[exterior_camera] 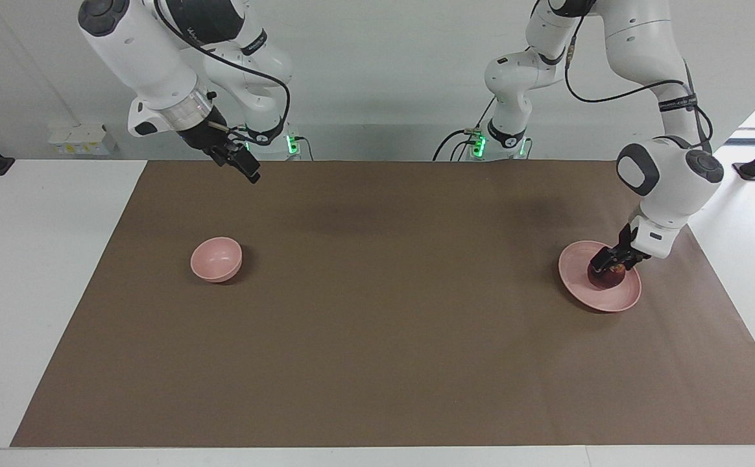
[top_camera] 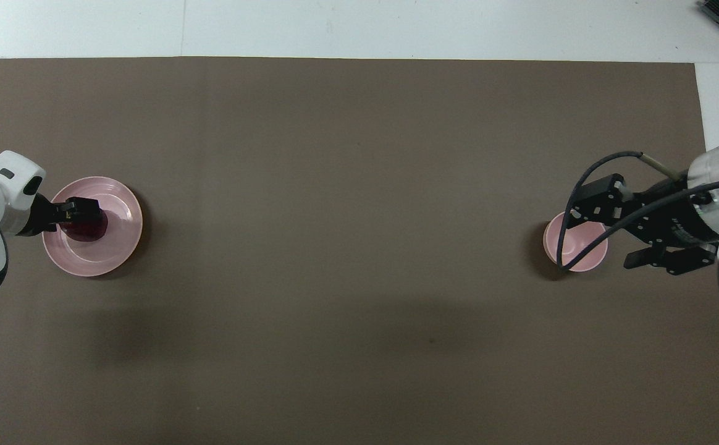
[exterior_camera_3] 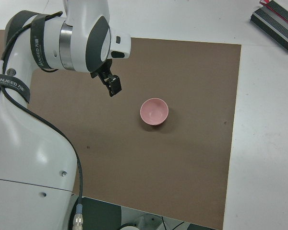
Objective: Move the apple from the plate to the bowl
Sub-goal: 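Grasp the apple with the left gripper while the right gripper rises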
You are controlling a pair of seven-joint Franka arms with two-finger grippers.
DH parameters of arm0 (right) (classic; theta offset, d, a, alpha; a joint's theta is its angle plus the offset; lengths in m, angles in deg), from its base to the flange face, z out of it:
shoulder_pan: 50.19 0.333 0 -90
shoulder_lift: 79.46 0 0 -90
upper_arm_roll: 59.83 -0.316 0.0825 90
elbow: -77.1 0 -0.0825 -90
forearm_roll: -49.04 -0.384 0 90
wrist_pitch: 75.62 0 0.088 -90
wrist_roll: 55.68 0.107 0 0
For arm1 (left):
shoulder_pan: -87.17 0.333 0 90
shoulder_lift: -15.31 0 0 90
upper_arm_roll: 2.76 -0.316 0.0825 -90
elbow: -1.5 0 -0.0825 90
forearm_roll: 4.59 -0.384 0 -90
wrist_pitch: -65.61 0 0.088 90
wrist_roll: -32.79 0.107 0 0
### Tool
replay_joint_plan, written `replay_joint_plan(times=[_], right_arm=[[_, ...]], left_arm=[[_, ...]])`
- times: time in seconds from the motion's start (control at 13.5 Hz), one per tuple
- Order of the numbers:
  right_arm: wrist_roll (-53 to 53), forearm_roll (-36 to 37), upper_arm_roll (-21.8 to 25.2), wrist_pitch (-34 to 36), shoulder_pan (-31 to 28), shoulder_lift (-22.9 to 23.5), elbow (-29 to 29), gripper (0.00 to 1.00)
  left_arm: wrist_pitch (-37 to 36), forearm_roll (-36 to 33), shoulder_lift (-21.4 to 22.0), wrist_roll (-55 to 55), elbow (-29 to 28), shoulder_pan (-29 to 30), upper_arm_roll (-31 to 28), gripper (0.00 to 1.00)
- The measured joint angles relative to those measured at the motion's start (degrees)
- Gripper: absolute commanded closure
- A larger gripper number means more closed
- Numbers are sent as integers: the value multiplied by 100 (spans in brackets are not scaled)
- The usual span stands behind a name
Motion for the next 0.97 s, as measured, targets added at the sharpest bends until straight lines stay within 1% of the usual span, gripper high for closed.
replay_joint_plan(times=[0.15, 0.22, 0.3, 0.37, 0.67, 0.97], right_arm=[[460, -289, -2, -235, 199, 184, 90, 0], [725, -511, -2, -327, 271, 297, 108, 0], [961, -722, -1, -402, 319, 416, 118, 0], [1166, -866, -3, -504, 373, 525, 125, 0], [2246, -1397, -6, -1120, 806, 804, 274, 0], [2937, -2060, -4, -1550, 942, 878, 448, 0]], left_arm=[[45, 0, -45, -36, -20, 0, 16, 0], [65, 0, -57, -38, -21, 0, 16, 20], [77, 0, -63, -43, -22, 0, 17, 68], [81, 0, -66, -55, -23, 0, 17, 100], [91, 0, -49, -65, -22, 0, 15, 100], [88, 2, -45, -67, 9, 0, 17, 100]])
